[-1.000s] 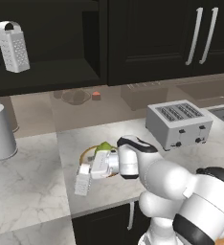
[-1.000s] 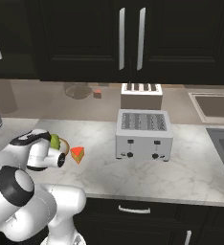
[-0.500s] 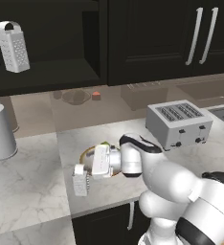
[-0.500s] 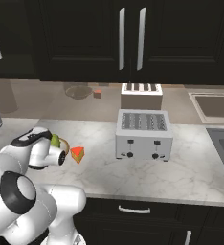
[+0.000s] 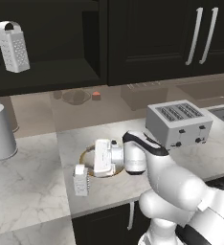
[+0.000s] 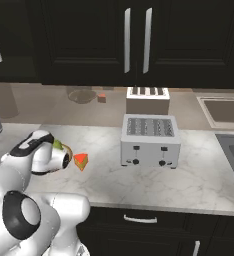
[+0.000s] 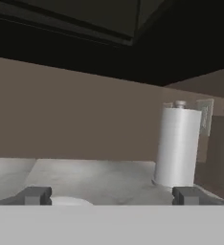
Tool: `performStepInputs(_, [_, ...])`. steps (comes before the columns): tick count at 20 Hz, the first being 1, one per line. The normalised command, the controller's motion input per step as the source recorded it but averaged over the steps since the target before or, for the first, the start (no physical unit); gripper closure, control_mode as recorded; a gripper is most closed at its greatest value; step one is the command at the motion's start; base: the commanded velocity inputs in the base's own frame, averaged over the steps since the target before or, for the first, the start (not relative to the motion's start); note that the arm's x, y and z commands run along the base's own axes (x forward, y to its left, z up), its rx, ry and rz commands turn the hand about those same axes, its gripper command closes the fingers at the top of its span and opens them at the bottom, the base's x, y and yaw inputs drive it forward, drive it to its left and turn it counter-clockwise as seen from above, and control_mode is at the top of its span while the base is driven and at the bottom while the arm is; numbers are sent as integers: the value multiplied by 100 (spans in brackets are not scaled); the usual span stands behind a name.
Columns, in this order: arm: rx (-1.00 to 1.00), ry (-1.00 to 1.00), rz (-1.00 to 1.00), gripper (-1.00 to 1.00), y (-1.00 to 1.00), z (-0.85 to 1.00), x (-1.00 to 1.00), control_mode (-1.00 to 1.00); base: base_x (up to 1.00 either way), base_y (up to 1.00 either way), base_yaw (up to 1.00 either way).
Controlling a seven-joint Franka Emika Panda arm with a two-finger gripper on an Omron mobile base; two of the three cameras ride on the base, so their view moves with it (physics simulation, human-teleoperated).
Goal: Pick the cheese from the fridge and the cheese grater from the cabinet and place them next to the salad bowl.
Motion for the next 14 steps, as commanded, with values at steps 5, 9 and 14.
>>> performStepInputs(5, [3, -4, -6, -100, -62, 46, -62, -100, 0, 0, 0])
performStepInputs(9, [9, -1, -30, -100, -11, 100, -68, -100, 0, 0, 0])
performStepInputs(14, [5, 0, -34, -100, -32, 100, -96, -100, 0, 0, 0])
